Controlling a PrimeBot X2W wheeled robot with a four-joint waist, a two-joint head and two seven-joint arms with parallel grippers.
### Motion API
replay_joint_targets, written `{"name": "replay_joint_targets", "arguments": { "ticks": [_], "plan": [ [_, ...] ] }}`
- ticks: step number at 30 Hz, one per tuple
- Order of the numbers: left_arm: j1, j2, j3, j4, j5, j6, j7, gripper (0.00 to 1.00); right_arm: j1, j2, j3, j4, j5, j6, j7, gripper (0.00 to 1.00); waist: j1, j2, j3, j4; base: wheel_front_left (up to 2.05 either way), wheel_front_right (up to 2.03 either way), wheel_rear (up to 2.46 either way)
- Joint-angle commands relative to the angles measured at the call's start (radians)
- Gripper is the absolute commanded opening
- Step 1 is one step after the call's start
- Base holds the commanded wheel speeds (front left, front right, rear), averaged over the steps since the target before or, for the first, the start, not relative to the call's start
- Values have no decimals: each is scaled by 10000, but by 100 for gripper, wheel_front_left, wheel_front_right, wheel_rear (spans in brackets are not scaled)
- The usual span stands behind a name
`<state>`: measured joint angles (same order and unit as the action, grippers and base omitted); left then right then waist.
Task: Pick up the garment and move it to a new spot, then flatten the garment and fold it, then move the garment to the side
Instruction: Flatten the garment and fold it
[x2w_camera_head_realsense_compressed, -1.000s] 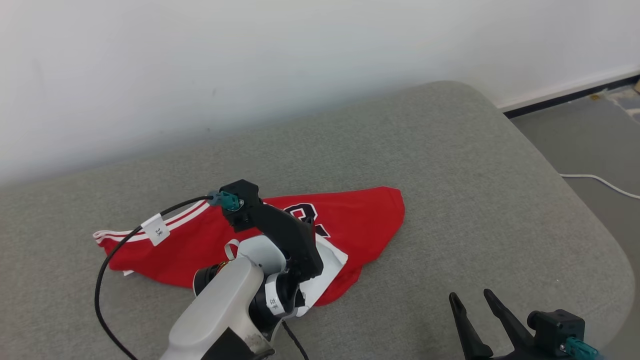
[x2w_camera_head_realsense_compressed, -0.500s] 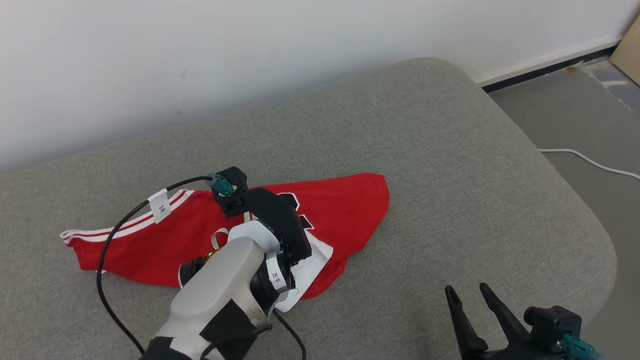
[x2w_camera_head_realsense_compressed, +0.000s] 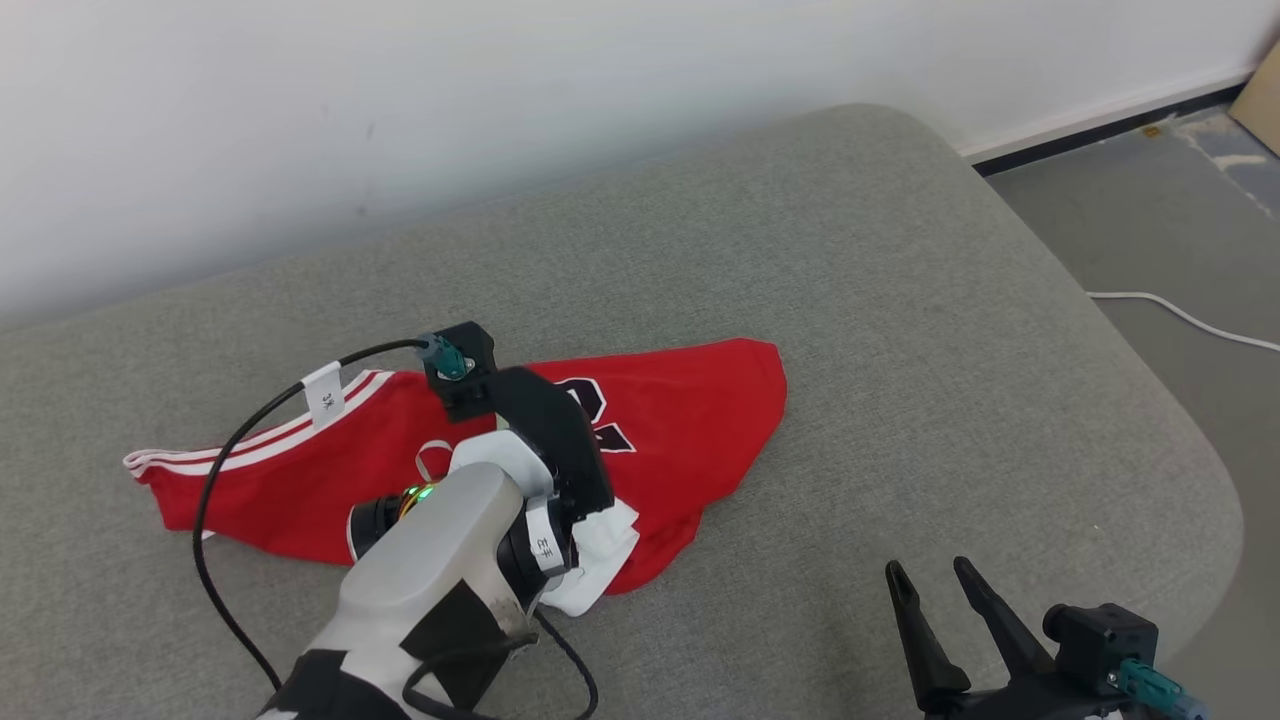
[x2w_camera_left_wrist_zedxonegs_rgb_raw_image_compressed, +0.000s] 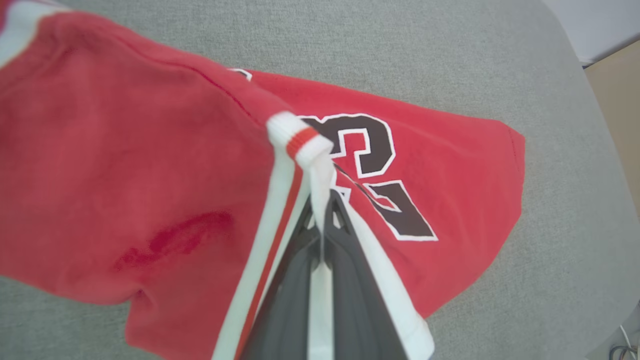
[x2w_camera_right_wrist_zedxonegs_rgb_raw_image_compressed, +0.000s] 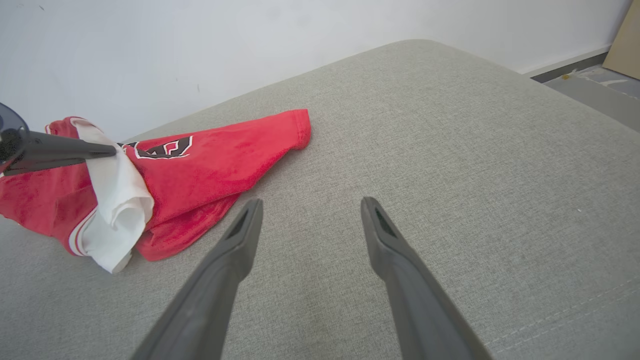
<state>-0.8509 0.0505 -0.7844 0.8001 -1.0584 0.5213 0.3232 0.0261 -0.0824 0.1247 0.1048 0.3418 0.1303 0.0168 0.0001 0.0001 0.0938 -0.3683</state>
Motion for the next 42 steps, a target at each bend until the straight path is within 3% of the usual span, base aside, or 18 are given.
{"name": "replay_joint_targets", "arguments": {
  "ticks": [1,7,13,18,23,30,34,42],
  "plan": [
    [-211,1,52,-64,-164,-136,-217,0,-1,-32,-53,13,45,9,-81,100,-1,-1,-13,104,0,0,0],
    [-483,0,234,-991,-1088,-747,-944,0,49,-39,-101,6,-14,9,-60,100,-1,-1,-132,461,0,0,0],
    [-742,41,554,-1826,-1523,-906,-1907,0,212,-125,-319,-122,-63,9,53,100,-1,-1,-273,1110,0,0,0],
    [-165,697,889,-2434,-1614,-923,-2144,0,404,-190,-437,-260,-124,9,169,100,-1,-1,-452,1582,0,0,0],
    [1248,2115,1262,-3935,-1859,-638,-2047,0,614,-290,-639,-529,-175,11,344,100,-1,-1,-666,2155,0,0,0],
    [4095,4262,1540,-6477,-1953,535,-1940,0,847,-317,-840,-881,-199,9,561,100,-1,-1,-682,2800,0,0,0],
    [5195,4850,1425,-6998,-1791,969,-2097,0,828,-359,-788,-999,-179,9,679,100,-1,-1,-596,3021,0,0,0],
    [5413,4930,669,-6628,-960,1239,-2421,0,669,-472,-692,-1111,-191,9,843,100,-1,-1,-661,3106,0,0,0]
  ]
}}
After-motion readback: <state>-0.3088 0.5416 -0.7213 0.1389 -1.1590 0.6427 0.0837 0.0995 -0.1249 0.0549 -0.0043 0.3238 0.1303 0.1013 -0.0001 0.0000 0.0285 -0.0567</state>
